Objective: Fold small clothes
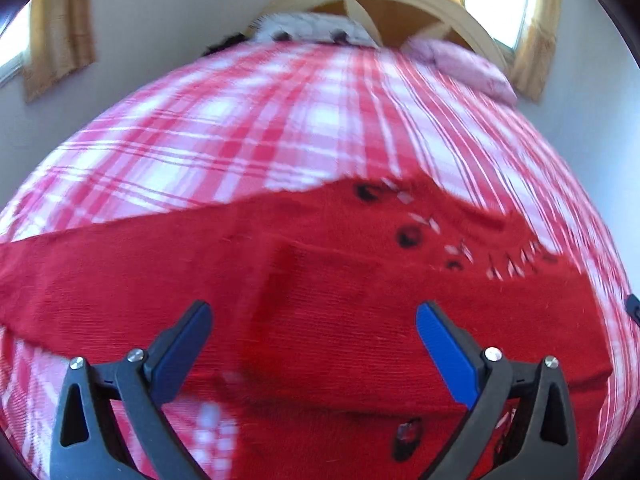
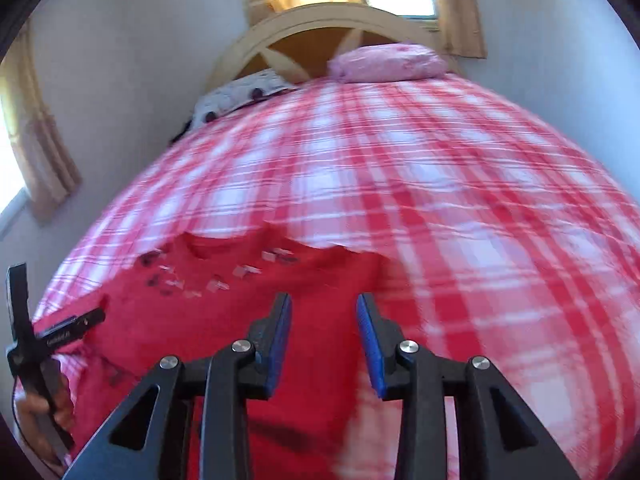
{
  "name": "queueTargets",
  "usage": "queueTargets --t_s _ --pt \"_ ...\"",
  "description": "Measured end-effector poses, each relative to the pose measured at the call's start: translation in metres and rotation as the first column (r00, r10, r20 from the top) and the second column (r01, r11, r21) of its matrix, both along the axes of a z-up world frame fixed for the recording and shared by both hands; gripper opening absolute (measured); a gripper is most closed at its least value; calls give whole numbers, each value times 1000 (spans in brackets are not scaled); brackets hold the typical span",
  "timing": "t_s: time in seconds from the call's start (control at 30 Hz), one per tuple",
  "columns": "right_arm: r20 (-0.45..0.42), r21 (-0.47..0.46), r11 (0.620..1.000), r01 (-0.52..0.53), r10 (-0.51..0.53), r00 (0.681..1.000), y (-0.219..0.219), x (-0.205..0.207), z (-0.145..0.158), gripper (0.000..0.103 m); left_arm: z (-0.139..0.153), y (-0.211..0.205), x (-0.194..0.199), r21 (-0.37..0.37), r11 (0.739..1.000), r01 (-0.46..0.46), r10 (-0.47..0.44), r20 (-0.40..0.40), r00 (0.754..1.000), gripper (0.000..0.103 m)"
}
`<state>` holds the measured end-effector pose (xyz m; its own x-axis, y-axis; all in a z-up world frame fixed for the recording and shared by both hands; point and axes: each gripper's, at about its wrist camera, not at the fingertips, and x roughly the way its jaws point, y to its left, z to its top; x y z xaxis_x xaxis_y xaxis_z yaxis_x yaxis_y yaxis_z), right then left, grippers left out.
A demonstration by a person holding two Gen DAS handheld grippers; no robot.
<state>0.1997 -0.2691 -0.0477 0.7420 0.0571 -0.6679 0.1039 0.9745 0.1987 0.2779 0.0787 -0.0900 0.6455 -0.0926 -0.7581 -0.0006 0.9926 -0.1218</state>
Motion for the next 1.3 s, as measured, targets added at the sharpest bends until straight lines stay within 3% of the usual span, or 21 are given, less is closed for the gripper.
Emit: queueTargets --t_s 0.1,0.2,0.27,0.37,0.47,0.6,0.67,0.83,0.9,0.93,0.97,1.1,1.13,1.17,1.23,1.3 --pt "-36 -21 996 -81 80 996 29 27 -18 35 11 49 -13 -19 994 -109 109 41 993 103" --pt "-175 -66 995 -79 67 982 35 46 -61 35 13 113 -30 -40 966 -256 258 48 965 103" --pt "-138 -39 997 -65 59 989 27 37 -65 35 12 153 -42 -44 936 -348 350 44 936 103" --pt "-126 -58 998 11 -19 992 19 26 -63 35 7 213 -67 -52 862 -504 506 56 860 103" --pt "-95 7 1000 20 -19 995 8 22 -67 35 -3 269 -92 -141 762 -632 642 37 766 103" --pt "-80 40 999 17 -14 997 6 23 -67 38 -19 309 -103 -280 666 -691 718 -11 696 103" --pt "-80 30 1000 10 -7 997 9 23 -67 42 -25 316 -102 -332 640 -693 734 -3 679 102" --pt "-82 -15 1000 -22 21 996 17 21 -67 52 -36 315 -75 -306 654 -692 715 -49 697 102" --pt "-86 -35 999 -27 24 996 20 20 -67 55 -37 312 -65 -273 641 -717 737 -40 674 101" --pt "-87 -44 999 -29 25 996 22 21 -67 55 -35 312 -62 -273 645 -714 736 -32 677 100" --pt "-89 -51 998 -30 25 996 23 21 -67 55 -34 314 -65 -273 649 -710 733 -25 679 88" --pt "-89 -57 998 -34 29 996 24 21 -67 58 -34 314 -56 -204 656 -727 742 -4 671 57" --pt "-89 -57 998 -35 30 996 24 21 -68 58 -33 315 -56 -196 657 -728 742 1 670 39" --pt "-89 -57 998 -36 31 996 24 21 -68 59 -33 318 -58 -207 661 -721 738 5 675 9" --pt "-89 -59 997 -39 34 995 25 21 -68 60 -36 323 -54 -273 673 -688 711 -21 703 6" --pt "-90 -62 997 -40 34 995 26 21 -68 60 -31 321 -56 -261 675 -690 714 -4 700 6"
